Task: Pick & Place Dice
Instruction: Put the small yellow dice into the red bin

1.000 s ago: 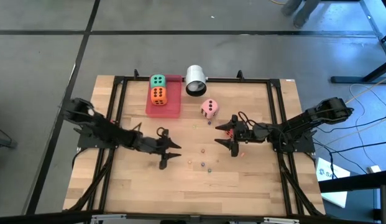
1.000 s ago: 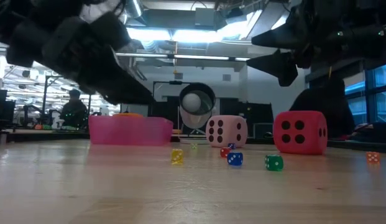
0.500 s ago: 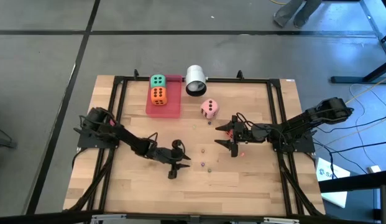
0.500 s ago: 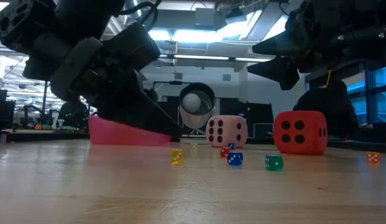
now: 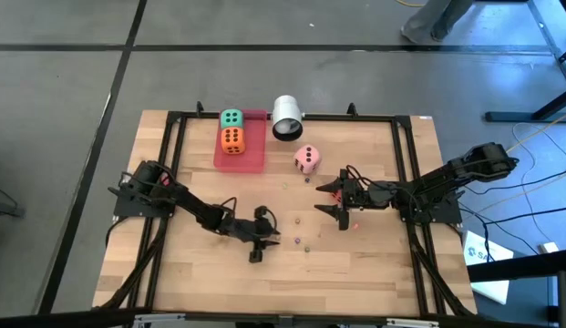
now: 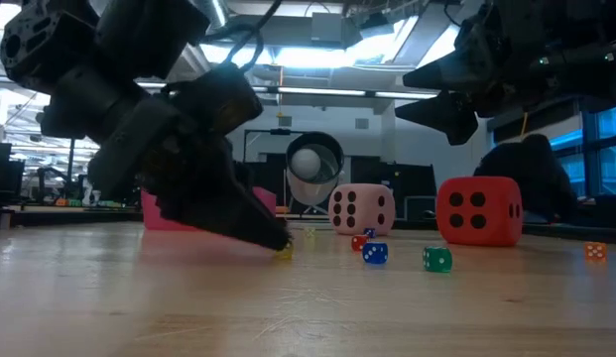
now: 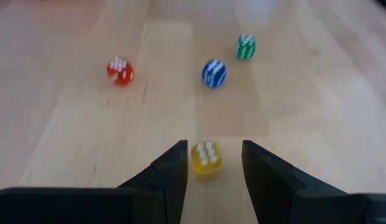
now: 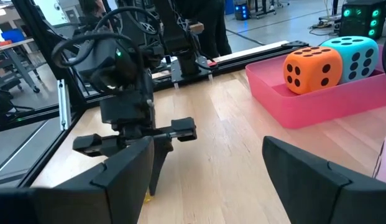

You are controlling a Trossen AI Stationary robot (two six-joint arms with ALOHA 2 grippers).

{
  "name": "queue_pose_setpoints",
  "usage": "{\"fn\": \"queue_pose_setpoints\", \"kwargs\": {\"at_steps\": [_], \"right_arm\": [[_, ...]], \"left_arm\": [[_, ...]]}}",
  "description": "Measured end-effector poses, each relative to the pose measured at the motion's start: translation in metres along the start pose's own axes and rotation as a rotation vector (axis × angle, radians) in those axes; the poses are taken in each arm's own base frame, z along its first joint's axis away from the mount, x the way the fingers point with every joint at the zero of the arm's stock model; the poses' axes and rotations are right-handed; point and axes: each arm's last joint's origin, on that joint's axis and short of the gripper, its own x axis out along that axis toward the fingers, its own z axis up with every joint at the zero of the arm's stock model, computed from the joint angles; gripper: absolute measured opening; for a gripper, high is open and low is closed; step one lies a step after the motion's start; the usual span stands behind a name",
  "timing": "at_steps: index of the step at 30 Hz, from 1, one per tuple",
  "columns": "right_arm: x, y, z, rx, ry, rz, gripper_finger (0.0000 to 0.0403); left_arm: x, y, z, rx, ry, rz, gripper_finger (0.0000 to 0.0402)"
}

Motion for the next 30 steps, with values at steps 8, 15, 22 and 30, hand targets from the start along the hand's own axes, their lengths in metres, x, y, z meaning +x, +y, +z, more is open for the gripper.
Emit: {"fn": "queue_pose_setpoints", "kwargs": {"at_steps": [8, 15, 22, 30], "right_arm": [[0.0000, 0.0000, 0.0000, 0.000, 0.000, 0.000, 0.0300], [0.0000, 0.0000, 0.0000, 0.000, 0.000, 0.000, 0.0300], [0.0000, 0.0000, -0.0001, -0.001, 0.001, 0.000, 0.0300], [0.0000, 0.0000, -0.0001, -0.001, 0.001, 0.000, 0.0300]], "left_arm": [[-0.0001, 0.0006, -0.0020, -0.012, 0.017, 0.019, 0.0143], [-0.0001, 0.0009, -0.0021, -0.011, 0.014, 0.034, 0.0143], [-0.0001, 0.0011, -0.0020, -0.004, 0.014, 0.036, 0.0143], [-0.0001, 0.0012, -0.0020, -0.003, 0.014, 0.036, 0.0143]]}}
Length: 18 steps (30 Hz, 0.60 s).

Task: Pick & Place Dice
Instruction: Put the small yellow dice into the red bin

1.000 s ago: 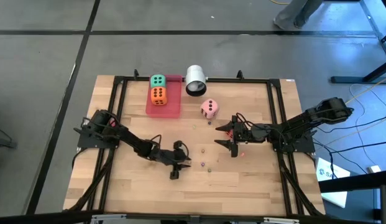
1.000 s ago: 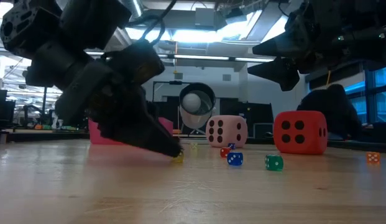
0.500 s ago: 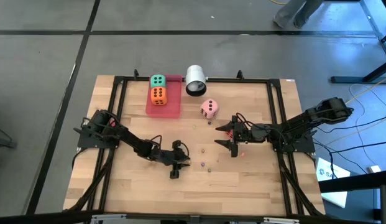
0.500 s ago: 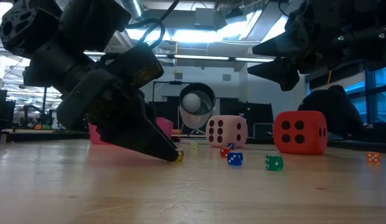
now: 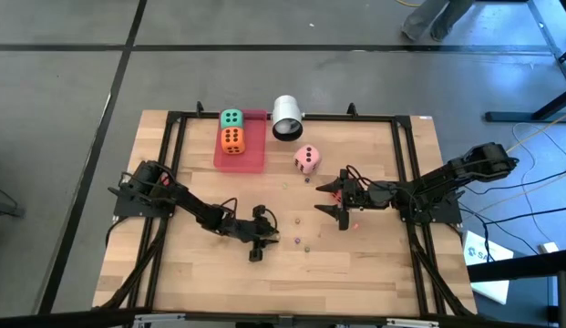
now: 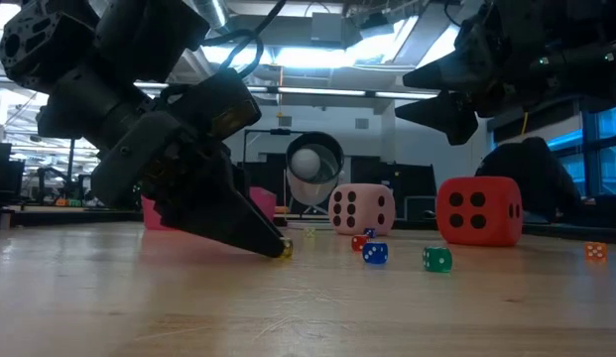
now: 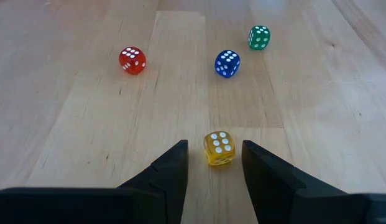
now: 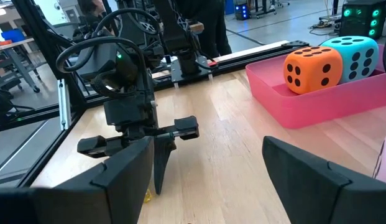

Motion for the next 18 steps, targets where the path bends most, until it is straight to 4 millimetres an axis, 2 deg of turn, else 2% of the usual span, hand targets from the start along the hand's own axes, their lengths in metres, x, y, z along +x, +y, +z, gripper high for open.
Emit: {"fn": "queue_pose_setpoints", "kwargs": {"at_steps": [6, 18], "right_arm": [[0.0000, 0.0000, 0.0000, 0.000, 0.000, 0.000, 0.0300], [0.0000, 0.0000, -0.0001, -0.001, 0.001, 0.000, 0.0300]], "left_arm": [[0.0000, 0.0002, 0.0000, 0.000, 0.000, 0.001, 0.0127], [0.0000, -0.0001, 0.0000, 0.008, 0.002, -0.009, 0.0038]]}}
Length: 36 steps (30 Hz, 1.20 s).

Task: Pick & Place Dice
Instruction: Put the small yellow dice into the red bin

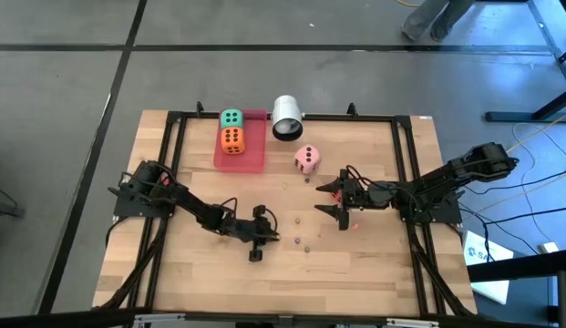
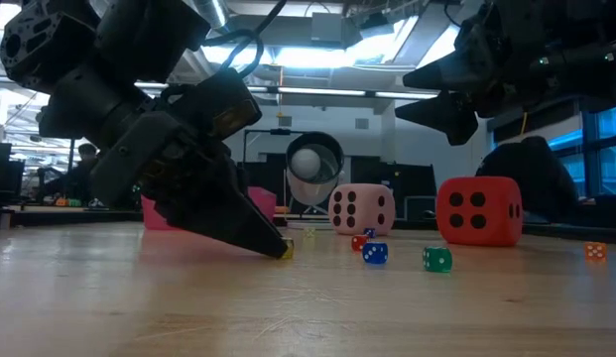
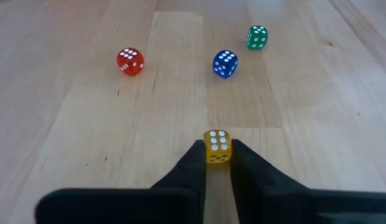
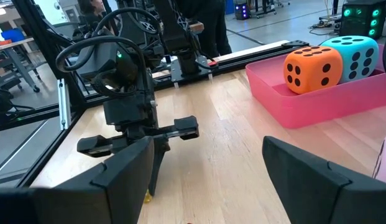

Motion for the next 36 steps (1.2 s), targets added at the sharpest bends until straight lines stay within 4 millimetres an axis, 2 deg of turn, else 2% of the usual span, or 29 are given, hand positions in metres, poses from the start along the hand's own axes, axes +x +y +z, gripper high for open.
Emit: {"fn": "queue_pose_setpoints", "kwargs": {"at_steps": [10, 18, 22, 29, 32, 36], "right_arm": [[0.000, 0.000, 0.000, 0.000, 0.000, 0.000, 0.0300], [0.000, 0.000, 0.000, 0.048, 0.000, 0.003, 0.0300], [0.000, 0.000, 0.000, 0.053, -0.001, 0.003, 0.0300], [0.003, -0.002, 0.006, 0.132, -0.033, -0.006, 0.0300], [0.011, -0.002, 0.019, 0.174, -0.048, 0.039, 0.0300], [0.031, -0.001, 0.034, 0.198, -0.028, 0.089, 0.0300]], "left_arm": [[0.000, 0.002, 0.003, 0.009, -0.032, 0.016, 0.0022], [-0.008, 0.011, 0.023, 0.071, -0.094, 0.040, 0.0021], [-0.024, 0.018, 0.042, 0.136, -0.118, 0.074, 0.0020], [-0.065, 0.035, 0.076, 0.289, -0.139, 0.242, 0.0020], [-0.077, 0.043, 0.086, 0.344, -0.156, 0.288, 0.0020], [-0.081, 0.052, 0.091, 0.407, -0.158, 0.327, 0.0020]]}}
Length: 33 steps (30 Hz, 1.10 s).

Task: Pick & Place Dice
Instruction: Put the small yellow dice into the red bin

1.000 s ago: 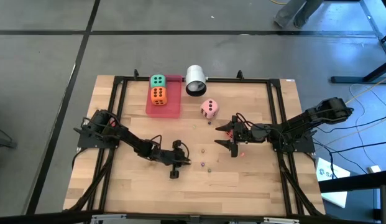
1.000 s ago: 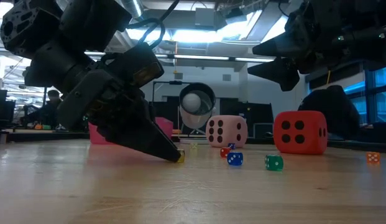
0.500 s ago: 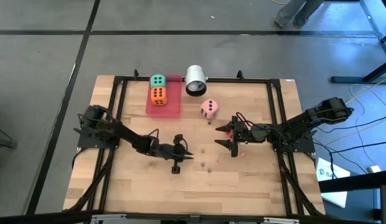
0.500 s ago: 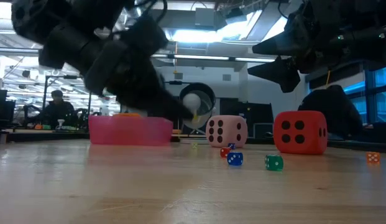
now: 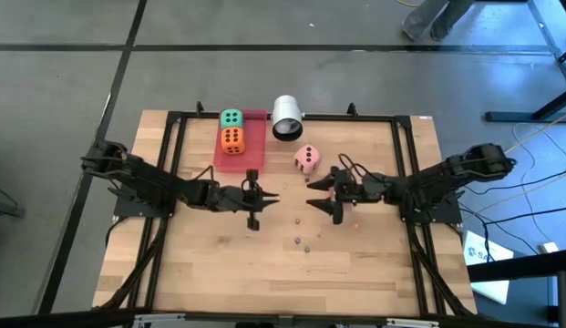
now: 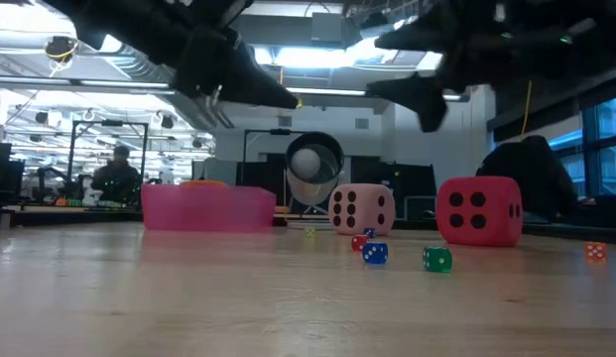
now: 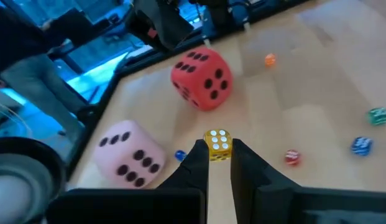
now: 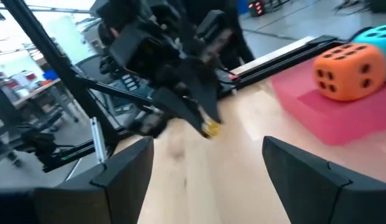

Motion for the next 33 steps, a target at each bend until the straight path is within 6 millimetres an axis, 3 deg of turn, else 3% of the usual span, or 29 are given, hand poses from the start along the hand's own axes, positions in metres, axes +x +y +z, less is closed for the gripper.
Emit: {"fn": "queue_pose_setpoints", "kwargs": {"at_steps": [5, 12, 16, 33], "right_arm": [[0.030, -0.006, 0.010, 0.070, 0.032, 0.051, 0.0300], [0.064, -0.033, 0.003, 0.187, 0.102, 0.025, 0.0300], [0.078, -0.039, 0.005, 0.207, 0.107, 0.056, 0.0300], [0.085, -0.036, 0.010, 0.205, 0.091, 0.104, 0.0300]], "left_arm": [[0.001, 0.004, -0.002, 0.084, 0.030, 0.080, 0.0020], [-0.001, 0.002, 0.004, 0.170, 0.030, 0.115, 0.0020], [-0.002, 0.000, 0.008, 0.208, 0.029, 0.127, 0.0020], [-0.003, 0.000, 0.005, 0.251, 0.085, 0.172, 0.0020]]}}
